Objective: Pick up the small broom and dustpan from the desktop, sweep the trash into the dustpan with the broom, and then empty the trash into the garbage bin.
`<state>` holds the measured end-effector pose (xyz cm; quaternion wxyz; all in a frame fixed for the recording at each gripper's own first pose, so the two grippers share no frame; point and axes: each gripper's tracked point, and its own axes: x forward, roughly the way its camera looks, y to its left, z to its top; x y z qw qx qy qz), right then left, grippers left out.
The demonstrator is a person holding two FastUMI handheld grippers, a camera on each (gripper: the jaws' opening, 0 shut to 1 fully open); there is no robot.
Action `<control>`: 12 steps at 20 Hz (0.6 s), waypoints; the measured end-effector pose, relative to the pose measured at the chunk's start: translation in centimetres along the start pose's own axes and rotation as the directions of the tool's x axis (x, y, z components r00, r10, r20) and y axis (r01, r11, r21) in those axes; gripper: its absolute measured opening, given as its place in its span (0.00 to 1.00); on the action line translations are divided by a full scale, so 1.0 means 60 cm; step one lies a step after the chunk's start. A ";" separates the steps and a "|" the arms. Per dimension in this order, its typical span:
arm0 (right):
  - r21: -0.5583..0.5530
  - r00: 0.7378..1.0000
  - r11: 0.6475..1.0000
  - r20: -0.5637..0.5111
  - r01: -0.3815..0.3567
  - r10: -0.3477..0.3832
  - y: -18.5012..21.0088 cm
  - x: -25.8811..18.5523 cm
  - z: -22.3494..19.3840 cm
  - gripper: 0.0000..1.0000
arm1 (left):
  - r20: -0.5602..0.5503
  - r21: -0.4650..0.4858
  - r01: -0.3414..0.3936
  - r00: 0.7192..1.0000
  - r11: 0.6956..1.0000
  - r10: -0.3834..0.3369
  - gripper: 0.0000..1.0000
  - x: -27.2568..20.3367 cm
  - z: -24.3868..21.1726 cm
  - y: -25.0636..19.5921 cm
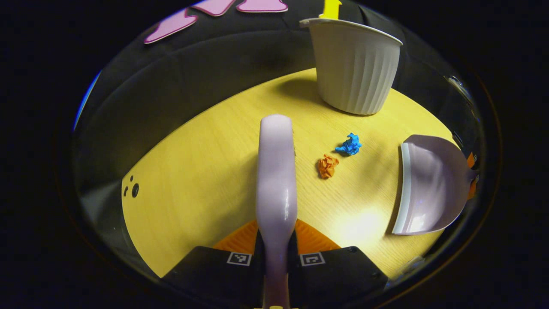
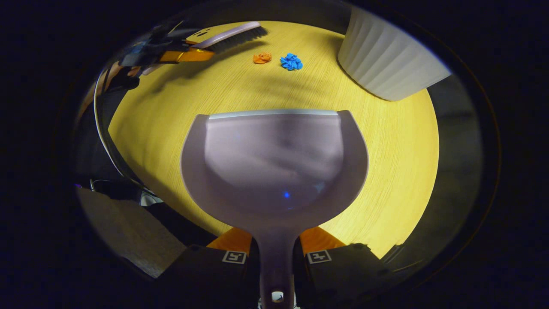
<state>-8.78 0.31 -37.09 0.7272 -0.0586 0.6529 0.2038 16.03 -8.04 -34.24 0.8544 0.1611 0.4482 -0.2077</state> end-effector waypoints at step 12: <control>0.012 1.000 1.000 0.018 -0.001 0.001 -0.023 0.015 0.022 0.36 | -0.036 0.257 0.216 0.976 0.942 -0.214 0.29 0.055 0.056 -0.105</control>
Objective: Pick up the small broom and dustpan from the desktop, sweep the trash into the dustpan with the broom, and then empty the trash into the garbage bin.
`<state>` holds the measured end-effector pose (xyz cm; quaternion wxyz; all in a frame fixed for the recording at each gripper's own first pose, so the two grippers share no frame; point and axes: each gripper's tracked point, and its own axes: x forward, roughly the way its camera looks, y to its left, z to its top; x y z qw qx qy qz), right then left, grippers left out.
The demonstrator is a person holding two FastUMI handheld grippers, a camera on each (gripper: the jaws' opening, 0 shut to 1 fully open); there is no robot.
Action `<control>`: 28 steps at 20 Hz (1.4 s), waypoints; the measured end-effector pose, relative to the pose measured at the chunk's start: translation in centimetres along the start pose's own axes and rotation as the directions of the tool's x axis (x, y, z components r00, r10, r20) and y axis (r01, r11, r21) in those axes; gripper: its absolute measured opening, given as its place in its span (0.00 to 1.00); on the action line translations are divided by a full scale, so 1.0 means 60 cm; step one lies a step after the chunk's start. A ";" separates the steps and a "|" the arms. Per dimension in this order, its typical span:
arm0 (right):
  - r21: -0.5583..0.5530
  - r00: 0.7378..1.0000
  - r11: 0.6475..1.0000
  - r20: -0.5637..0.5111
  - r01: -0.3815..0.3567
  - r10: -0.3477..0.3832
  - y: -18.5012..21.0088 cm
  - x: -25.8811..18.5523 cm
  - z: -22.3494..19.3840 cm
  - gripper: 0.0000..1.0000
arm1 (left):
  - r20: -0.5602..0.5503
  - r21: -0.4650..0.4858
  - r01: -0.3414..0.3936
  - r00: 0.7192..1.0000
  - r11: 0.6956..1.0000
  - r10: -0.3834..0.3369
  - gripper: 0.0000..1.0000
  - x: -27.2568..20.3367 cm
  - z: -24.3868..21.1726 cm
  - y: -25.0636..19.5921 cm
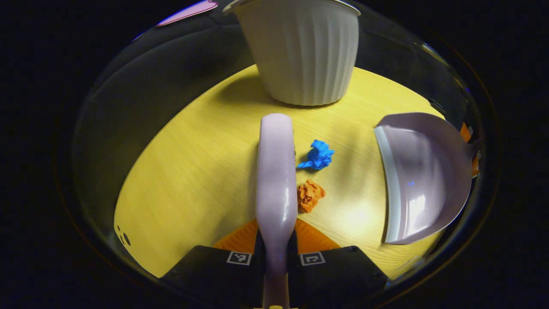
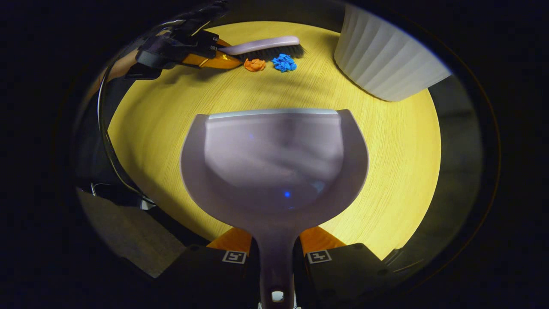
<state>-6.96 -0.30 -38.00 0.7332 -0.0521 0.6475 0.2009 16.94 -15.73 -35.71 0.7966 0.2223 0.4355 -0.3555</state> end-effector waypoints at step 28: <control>0.167 0.967 0.986 0.248 0.011 -0.053 -0.001 -0.011 -0.043 0.36 | 0.200 -0.452 0.153 0.978 0.879 -0.067 0.27 -0.168 0.026 -0.157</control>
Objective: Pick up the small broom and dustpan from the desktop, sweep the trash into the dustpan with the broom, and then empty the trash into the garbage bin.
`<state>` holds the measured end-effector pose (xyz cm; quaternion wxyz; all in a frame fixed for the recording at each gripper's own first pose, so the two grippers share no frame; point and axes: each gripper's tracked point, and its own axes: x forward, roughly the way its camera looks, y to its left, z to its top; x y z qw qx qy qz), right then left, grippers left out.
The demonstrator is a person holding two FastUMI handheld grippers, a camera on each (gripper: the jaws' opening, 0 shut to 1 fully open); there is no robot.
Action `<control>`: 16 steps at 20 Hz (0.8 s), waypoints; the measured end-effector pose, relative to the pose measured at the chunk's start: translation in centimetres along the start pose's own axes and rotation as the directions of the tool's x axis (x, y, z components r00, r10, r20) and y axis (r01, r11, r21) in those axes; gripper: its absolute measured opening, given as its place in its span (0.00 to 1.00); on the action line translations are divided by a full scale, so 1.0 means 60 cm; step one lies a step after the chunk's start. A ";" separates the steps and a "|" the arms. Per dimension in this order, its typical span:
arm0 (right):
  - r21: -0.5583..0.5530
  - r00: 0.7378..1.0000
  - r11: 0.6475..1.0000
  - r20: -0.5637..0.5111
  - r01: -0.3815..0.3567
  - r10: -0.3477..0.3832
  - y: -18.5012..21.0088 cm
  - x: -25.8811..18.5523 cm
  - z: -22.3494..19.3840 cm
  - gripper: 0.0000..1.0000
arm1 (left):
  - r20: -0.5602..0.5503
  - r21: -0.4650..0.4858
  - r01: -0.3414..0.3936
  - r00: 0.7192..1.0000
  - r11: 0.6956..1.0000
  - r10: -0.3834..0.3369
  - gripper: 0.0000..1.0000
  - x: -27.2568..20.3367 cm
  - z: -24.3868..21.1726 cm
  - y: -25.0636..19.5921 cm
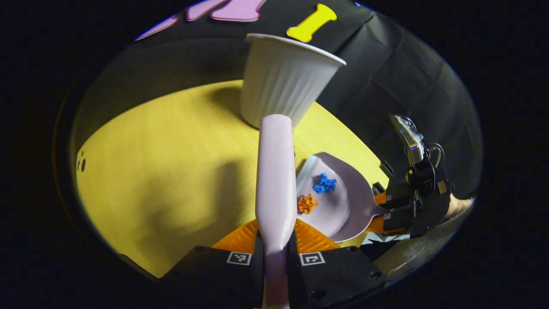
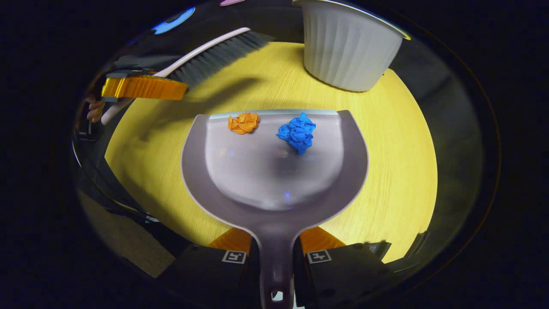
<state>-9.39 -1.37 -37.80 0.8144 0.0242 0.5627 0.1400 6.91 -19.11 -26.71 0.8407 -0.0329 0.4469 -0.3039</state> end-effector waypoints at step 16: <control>0.219 0.968 0.961 0.143 0.170 -0.204 -0.144 -0.323 0.176 0.36 | 0.000 -0.099 -0.155 0.988 0.983 0.156 0.27 -0.067 -0.225 0.155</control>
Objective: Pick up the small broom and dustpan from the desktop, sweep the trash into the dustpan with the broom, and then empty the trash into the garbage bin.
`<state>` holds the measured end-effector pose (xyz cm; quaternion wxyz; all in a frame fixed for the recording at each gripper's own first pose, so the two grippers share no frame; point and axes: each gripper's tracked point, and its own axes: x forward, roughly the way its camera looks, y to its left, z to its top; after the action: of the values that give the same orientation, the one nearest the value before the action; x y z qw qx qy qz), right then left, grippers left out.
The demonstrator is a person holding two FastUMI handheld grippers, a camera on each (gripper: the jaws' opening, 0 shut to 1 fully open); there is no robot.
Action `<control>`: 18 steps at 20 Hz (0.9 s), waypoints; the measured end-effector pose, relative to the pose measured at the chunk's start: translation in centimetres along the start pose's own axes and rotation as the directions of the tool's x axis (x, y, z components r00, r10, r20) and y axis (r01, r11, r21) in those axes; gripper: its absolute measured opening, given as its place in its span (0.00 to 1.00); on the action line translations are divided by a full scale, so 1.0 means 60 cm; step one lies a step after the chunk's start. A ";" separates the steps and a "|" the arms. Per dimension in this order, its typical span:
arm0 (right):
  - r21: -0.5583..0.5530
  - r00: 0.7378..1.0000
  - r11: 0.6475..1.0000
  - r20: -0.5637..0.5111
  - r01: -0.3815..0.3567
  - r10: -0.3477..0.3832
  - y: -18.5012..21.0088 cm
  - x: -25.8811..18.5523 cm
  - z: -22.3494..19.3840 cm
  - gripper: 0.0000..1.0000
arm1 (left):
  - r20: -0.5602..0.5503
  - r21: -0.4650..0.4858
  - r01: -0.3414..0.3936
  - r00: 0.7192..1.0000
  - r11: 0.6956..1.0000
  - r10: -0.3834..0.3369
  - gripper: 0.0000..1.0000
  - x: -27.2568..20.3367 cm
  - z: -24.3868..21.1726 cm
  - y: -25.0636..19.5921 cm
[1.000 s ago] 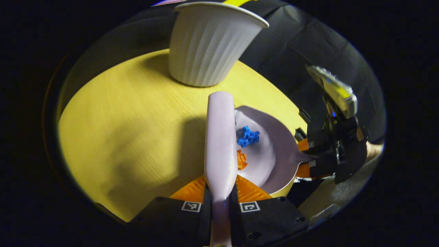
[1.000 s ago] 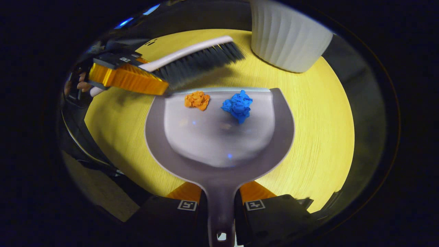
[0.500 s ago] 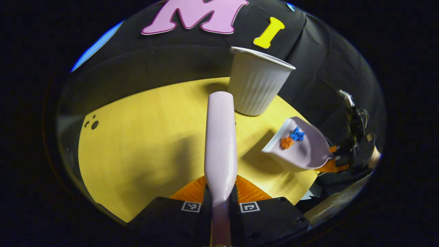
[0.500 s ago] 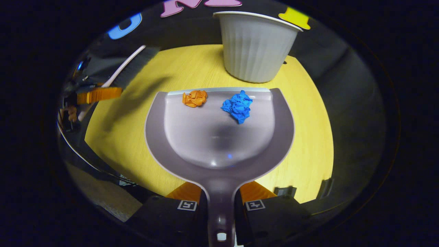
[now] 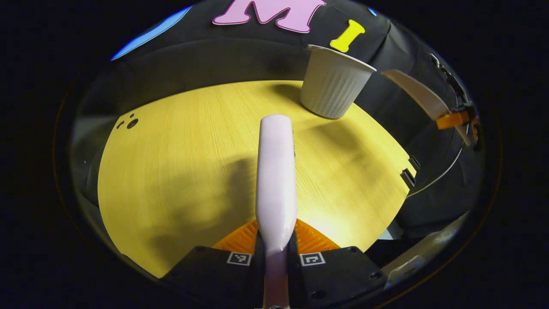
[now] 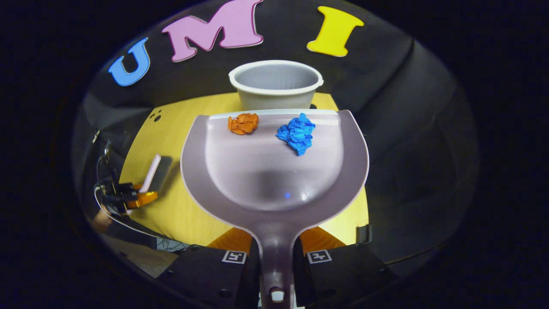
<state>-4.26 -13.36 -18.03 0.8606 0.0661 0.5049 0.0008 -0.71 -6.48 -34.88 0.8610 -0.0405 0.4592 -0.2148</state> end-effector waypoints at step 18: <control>-0.409 0.936 0.883 -0.157 0.229 -0.315 -0.148 0.081 0.295 0.36 | -0.003 -0.054 0.011 1.000 0.999 -0.011 0.27 -0.002 -0.038 0.023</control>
<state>12.95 -23.84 -14.75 0.7872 -0.1765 0.5907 -0.0144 -2.14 -4.86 -36.45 0.8576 -0.0657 0.4661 -0.2071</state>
